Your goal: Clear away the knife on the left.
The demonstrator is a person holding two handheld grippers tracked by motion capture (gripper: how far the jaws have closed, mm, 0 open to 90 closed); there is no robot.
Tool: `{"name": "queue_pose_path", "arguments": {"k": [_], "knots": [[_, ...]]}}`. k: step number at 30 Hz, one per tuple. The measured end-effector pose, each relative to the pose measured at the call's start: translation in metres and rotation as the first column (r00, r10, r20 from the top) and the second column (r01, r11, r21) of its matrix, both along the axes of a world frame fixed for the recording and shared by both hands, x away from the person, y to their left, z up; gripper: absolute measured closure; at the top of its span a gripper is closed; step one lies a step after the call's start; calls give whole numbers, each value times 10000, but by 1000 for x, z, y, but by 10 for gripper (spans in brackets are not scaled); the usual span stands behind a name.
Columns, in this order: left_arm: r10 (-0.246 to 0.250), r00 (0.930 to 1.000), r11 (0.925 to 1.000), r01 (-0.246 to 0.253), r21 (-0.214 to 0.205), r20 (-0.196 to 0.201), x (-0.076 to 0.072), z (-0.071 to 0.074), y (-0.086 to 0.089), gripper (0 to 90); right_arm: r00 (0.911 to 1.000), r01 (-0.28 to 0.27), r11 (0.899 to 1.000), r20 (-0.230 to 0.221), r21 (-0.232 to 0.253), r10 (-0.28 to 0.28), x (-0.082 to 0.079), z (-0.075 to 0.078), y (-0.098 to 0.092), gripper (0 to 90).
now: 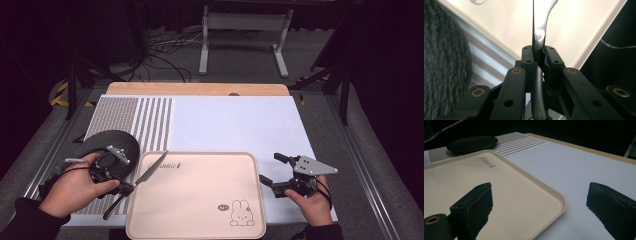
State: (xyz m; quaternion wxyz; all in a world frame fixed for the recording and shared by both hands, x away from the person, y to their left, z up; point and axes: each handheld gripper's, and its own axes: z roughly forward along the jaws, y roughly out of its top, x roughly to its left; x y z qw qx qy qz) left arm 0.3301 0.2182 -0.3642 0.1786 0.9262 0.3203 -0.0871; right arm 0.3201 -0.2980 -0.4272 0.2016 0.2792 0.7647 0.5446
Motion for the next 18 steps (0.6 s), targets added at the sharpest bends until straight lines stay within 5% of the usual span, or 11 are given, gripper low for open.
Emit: {"name": "queue_pose_path", "arguments": {"k": [18], "knots": [[-454,9976,9972,421,-616,-527,-1,-18,-35,800,10000,7,10000,5,-3,-7,0,0,-1,75]]}}
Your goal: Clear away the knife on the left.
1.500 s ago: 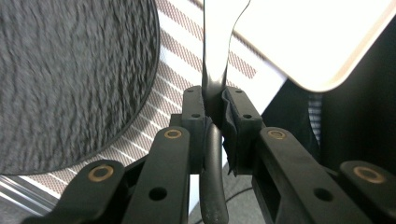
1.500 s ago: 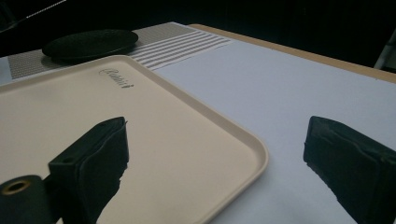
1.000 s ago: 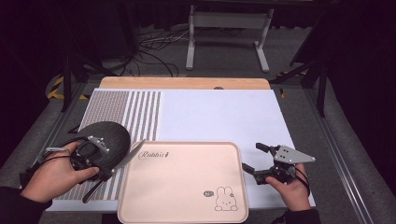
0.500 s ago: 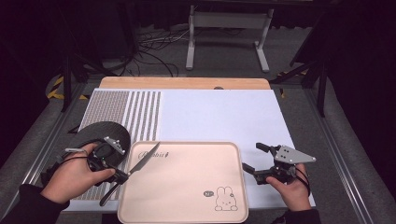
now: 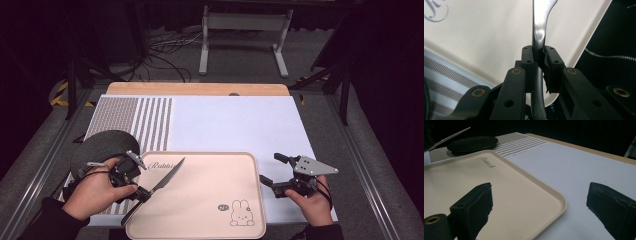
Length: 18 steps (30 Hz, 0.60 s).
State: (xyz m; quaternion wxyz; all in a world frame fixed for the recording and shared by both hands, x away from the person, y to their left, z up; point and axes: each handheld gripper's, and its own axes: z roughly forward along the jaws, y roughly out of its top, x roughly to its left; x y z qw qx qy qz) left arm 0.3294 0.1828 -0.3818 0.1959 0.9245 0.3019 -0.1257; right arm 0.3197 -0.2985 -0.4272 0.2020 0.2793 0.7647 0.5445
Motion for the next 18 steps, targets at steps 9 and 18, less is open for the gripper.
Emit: {"name": "queue_pose_path", "arguments": {"k": [9,18], "knots": [[-103,9997,9999,101,-117,-230,2,-16,-16,800,10000,-29,10000,-4,-6,29,0,0,0,75],[-48,9993,9999,42,-142,-376,4,-26,-20,800,10000,-10,10000,-5,-24,10,0,-1,-1,75]]}}
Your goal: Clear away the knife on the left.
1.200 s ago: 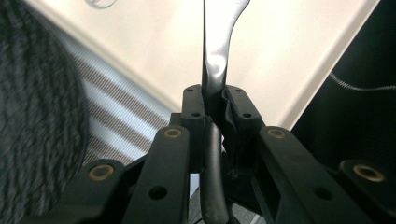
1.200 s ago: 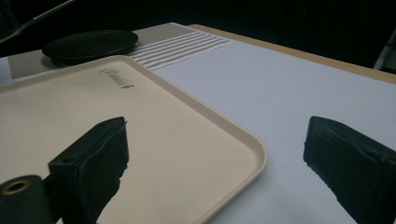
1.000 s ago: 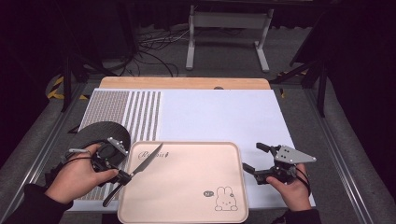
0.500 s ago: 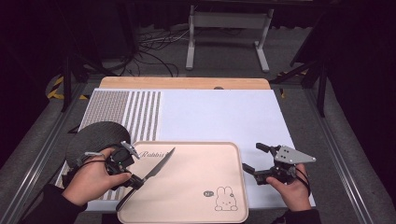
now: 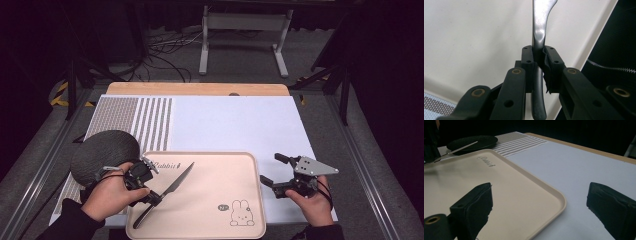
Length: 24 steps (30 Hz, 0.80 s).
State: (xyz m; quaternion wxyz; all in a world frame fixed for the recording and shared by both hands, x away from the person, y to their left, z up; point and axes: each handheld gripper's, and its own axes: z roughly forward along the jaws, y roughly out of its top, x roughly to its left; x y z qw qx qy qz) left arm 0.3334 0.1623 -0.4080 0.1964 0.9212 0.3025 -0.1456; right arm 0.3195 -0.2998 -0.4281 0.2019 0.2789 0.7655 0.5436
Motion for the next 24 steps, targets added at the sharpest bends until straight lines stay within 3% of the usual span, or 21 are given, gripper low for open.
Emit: {"name": "queue_pose_path", "arguments": {"k": [24], "knots": [[169,9988,9993,-152,349,-466,4,-25,-5,800,10000,34,10000,44,-58,-34,-1,1,-1,74]]}}
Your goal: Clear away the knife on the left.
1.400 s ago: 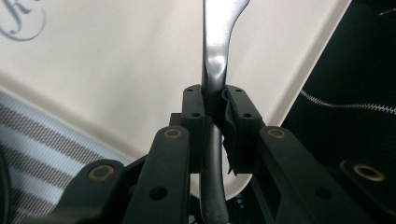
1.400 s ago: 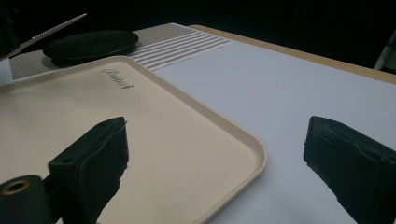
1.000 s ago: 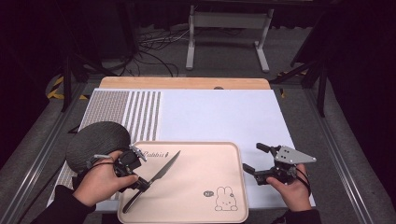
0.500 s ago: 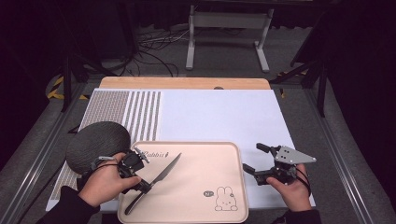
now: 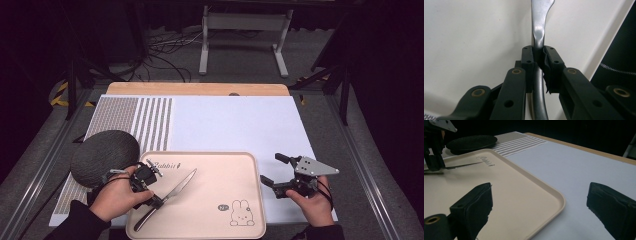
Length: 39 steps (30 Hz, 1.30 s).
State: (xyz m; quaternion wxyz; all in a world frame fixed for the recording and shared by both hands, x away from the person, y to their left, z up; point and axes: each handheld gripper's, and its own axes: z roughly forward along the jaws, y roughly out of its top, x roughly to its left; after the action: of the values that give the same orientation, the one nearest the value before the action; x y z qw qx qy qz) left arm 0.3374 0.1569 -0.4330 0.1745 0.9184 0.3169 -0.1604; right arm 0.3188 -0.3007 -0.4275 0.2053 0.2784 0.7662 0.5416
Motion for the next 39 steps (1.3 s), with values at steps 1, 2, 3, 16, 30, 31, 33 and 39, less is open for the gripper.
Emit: {"name": "queue_pose_path", "arguments": {"k": [1,2,3,16,30,31,33,39], "knots": [[4,10000,10000,-4,8,-35,0,-1,0,799,10000,2,10000,5,0,-2,0,0,0,75],[18,10000,10000,-18,6,-58,0,-1,0,799,10000,-4,10000,4,2,4,0,0,0,75],[-3,10000,10000,3,17,-89,0,-2,0,799,10000,-6,10000,4,0,6,0,0,0,75],[10,9997,9999,-7,127,-235,0,-9,-2,798,10000,-22,10000,-6,-57,22,0,-1,0,72],[-54,9999,9998,57,205,-154,0,-9,-2,798,10000,-61,10000,-17,-42,61,0,-1,2,73],[-55,9999,9998,58,207,-151,0,-9,-2,801,10000,-77,10000,-23,-27,77,0,-1,2,72],[-58,9999,9998,61,210,-144,0,-9,-1,804,9999,-110,9999,-9,-41,110,0,-1,2,72],[-68,10000,9996,67,264,22,0,-8,-1,757,9999,-145,9999,-14,-53,145,-1,-1,2,72]]}}
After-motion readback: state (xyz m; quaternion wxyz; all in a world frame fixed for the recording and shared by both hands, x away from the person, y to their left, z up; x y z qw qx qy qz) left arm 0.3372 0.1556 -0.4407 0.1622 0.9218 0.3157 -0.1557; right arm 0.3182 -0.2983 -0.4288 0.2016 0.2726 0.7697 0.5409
